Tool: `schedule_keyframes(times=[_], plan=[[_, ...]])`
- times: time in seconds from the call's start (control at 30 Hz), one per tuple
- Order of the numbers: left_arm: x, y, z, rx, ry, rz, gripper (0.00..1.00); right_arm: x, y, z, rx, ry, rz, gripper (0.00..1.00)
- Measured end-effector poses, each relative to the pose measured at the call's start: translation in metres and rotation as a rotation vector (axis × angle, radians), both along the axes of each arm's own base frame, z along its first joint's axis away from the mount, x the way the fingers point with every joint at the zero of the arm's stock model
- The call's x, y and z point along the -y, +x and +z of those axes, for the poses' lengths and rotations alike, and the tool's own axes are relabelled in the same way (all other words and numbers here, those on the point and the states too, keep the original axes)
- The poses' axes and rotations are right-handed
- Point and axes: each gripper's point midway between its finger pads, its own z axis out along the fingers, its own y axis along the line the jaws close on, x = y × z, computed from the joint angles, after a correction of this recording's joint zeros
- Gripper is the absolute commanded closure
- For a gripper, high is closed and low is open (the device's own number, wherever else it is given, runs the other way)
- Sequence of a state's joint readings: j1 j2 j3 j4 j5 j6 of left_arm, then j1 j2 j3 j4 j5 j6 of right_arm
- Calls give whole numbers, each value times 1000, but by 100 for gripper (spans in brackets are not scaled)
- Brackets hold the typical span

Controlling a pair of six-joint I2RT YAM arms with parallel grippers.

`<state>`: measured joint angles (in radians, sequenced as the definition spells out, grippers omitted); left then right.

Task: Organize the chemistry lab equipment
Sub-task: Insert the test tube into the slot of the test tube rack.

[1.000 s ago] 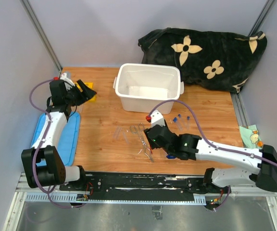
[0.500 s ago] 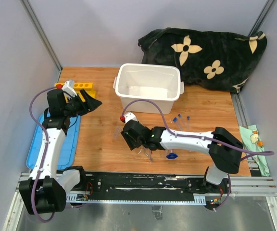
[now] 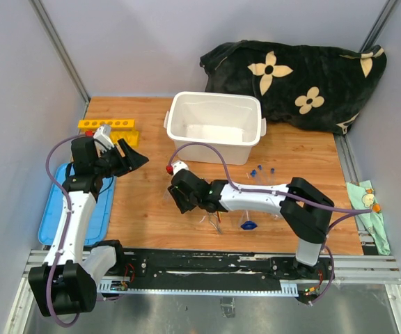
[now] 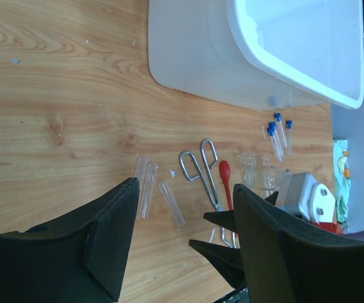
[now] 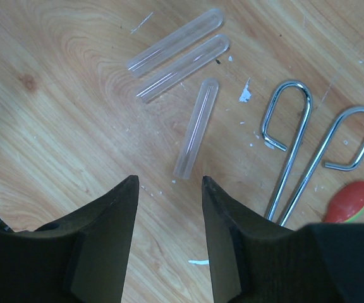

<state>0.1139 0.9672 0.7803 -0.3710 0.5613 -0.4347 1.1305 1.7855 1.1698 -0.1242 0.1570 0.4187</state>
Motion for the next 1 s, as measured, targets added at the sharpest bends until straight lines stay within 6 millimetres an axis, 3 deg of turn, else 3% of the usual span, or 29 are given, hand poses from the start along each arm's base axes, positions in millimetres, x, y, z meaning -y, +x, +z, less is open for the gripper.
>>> schedule_keyframes(times=[0.37,0.7,0.83,1.0], plan=[[0,-2,1,6,1,1,35,4,16,-28,-41,-37,-18,55],[1,-4,-7,-18,-10,6,35,4,14,-40,-71,-50,2,60],[1,-4,-8,-20,-12,6,35,3,13,-45,-81,-55,9,64],[1,-6,-14,-35,-16,7,35,-2,14,-46,-83,-50,16,80]])
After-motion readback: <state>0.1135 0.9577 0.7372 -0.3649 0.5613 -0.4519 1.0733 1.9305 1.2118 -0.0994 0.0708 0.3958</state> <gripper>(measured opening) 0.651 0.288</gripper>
